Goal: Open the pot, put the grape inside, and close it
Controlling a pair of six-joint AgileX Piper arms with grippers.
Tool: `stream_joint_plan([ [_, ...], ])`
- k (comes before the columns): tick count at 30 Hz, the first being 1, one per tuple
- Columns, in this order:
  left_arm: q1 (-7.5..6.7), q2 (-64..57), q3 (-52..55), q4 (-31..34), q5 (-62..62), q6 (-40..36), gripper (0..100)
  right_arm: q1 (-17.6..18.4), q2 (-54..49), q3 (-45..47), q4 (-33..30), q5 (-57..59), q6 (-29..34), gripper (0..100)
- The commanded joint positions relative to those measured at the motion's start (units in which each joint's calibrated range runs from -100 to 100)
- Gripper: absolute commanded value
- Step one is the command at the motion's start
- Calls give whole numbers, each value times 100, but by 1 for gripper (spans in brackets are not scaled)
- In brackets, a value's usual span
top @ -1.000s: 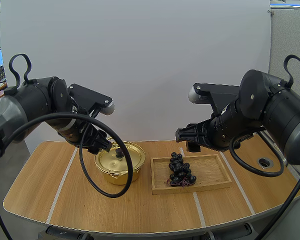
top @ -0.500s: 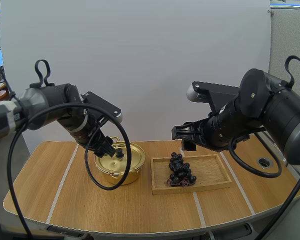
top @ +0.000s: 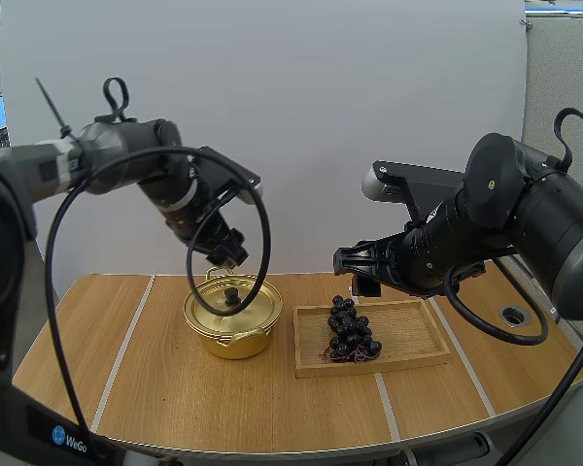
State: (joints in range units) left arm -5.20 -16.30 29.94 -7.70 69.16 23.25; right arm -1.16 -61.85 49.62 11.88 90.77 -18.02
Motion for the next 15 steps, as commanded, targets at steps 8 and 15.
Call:
stream_joint_plan([
  [8,-63,1067,-408,-70,452,3,100,-22,4,-51,37,16,-17,100],
  [15,-63,1616,-408,-61,431,86,100,-22,4,-51,37,16,-17,100],
])
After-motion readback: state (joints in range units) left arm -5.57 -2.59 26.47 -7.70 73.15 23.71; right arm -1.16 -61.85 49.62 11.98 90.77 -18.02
